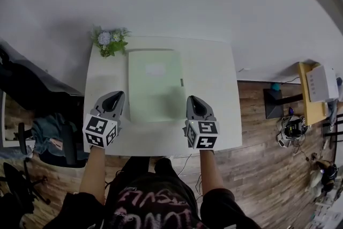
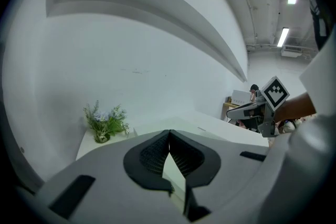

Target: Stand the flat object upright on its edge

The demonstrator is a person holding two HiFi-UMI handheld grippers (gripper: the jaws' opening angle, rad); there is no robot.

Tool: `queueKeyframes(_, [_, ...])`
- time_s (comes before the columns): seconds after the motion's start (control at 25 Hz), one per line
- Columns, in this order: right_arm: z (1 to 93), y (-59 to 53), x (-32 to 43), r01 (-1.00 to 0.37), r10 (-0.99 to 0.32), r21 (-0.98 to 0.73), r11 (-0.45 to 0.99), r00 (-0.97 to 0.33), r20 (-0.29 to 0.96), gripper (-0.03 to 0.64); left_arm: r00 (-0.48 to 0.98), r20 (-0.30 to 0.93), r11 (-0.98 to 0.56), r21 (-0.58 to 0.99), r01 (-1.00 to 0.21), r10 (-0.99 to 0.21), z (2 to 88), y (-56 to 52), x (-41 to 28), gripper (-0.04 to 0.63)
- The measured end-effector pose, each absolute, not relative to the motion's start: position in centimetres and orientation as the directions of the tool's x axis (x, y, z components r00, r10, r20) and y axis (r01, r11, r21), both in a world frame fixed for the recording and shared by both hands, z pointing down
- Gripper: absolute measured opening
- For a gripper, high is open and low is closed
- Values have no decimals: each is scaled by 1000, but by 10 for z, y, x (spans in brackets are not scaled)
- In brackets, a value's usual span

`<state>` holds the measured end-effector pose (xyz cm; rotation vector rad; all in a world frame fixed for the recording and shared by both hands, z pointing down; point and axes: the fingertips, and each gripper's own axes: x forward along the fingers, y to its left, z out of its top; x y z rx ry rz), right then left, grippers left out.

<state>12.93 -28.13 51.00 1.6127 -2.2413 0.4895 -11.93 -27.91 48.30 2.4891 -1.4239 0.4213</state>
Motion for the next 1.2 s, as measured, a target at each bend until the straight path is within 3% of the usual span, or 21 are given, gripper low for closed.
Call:
queueKeyframes(0.36, [529,-292,133,-933,-801,-111,343,-352,484,29,453,417,-457,98,-884,-788,502,-285,-115,19])
queueKeyframes(0.44, [534,-295,134,-929,-790,-116,350,-360,496,29,456,433,-458,109,-882,-777,508,-287,-113,79])
queueKeyframes(0.56, [543,-299,136,-927,-770,-143,347,-369,521,39,466,470,-461,136,-877,-749,521,-290,-110,118])
queueKeyframes(0.64, [550,-303,134,-923,-756,-169,346,-381,532,129,474,496,-461,158,-873,-728,532,-293,-108,160])
queueKeyframes(0.76, [563,-305,130,-914,-722,-198,354,-402,564,140,481,527,-452,194,-871,-701,546,-296,-107,203])
queueKeyframes(0.96, [584,-306,126,-895,-649,-266,359,-444,617,217,499,573,-425,269,-864,-650,568,-302,-106,254])
queueKeyframes(1.2, [597,-316,123,-880,-604,-319,353,-475,640,256,527,582,-424,317,-848,-619,580,-313,-104,267])
